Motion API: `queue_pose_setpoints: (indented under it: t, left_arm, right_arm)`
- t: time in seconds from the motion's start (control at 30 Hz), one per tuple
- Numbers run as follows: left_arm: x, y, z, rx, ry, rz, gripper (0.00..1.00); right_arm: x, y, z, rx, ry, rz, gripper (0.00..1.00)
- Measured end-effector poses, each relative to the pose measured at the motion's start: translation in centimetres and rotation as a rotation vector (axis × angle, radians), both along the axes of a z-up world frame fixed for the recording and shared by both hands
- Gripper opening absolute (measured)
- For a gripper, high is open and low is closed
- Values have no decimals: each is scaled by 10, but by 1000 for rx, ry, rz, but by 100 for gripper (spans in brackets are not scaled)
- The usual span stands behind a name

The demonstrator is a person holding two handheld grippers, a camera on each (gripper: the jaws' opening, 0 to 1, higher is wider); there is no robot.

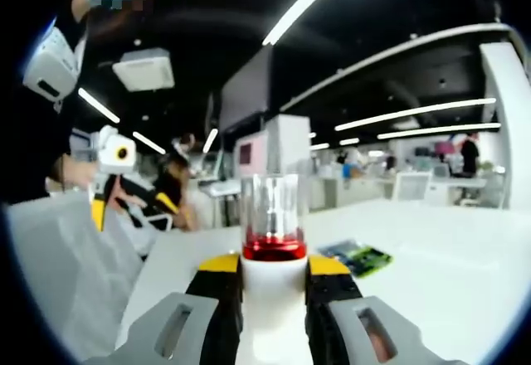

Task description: Arrange the skincare products in the storage area until every visible bottle or jar stands upright without overlapping.

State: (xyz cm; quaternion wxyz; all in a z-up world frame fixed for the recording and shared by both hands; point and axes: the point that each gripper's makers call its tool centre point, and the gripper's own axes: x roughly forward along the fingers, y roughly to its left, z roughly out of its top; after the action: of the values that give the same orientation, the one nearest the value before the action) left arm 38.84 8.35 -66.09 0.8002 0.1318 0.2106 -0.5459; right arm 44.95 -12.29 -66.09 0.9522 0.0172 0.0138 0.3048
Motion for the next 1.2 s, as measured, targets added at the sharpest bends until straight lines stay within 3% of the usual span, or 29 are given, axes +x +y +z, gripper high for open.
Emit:
queue_pose_setpoints:
  t: [0.47,0.7,0.93,1.2]
  left_arm:
    - [9,-11,-4,28,-27,2,91]
    - [14,-11,-6,35,-22,9,91]
    - [18,-12,-5,30,-22,16,92]
    - [21,-9,-3,30,-20,16,91]
  right_arm:
    - [14,-2,-19,-61,-42,46,20]
    - [19,-4,-25,-36,-44,53,21]
    - [24,-1,-25,-34,-85,51,21]
    - [24,1,-23,-37,-69,65,22]
